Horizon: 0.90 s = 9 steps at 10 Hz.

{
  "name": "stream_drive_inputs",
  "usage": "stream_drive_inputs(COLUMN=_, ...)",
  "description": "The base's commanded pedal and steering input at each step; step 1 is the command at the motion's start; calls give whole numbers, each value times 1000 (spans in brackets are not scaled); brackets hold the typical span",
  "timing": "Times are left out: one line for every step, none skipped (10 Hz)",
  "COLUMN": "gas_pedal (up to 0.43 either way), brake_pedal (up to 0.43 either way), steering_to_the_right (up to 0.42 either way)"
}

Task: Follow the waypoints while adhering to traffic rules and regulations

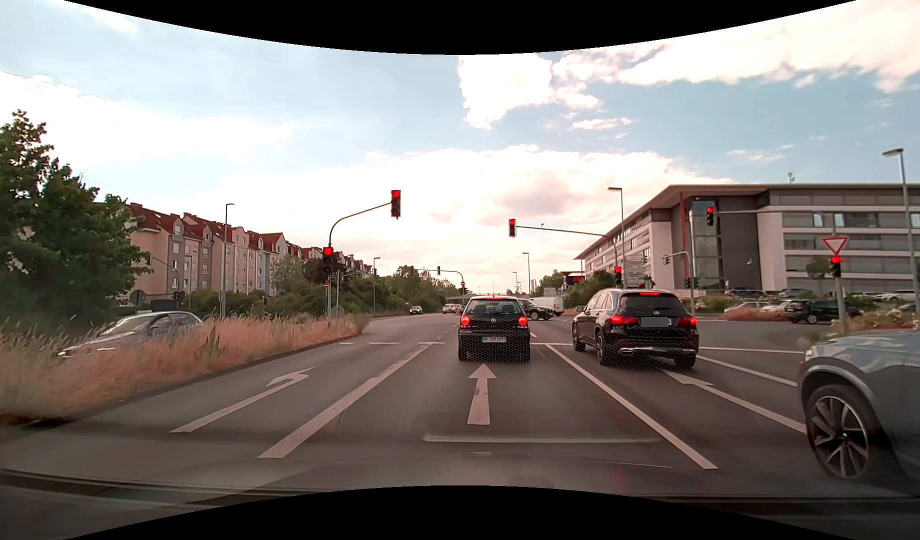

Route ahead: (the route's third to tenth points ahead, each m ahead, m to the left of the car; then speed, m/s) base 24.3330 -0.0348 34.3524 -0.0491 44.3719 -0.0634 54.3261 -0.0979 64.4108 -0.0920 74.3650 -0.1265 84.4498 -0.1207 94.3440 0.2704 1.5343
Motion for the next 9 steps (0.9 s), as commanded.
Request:
stream_drive_inputs(gas_pedal=0, brake_pedal=0, steering_to_the_right=-7)
stream_drive_inputs(gas_pedal=0, brake_pedal=0, steering_to_the_right=-7)
stream_drive_inputs(gas_pedal=0, brake_pedal=0, steering_to_the_right=-6)
stream_drive_inputs(gas_pedal=0, brake_pedal=0, steering_to_the_right=-6)
stream_drive_inputs(gas_pedal=0, brake_pedal=0, steering_to_the_right=-6)
stream_drive_inputs(gas_pedal=0, brake_pedal=0, steering_to_the_right=-6)
stream_drive_inputs(gas_pedal=0, brake_pedal=0, steering_to_the_right=-7)
stream_drive_inputs(gas_pedal=0, brake_pedal=0, steering_to_the_right=-7)
stream_drive_inputs(gas_pedal=0, brake_pedal=0, steering_to_the_right=-6)
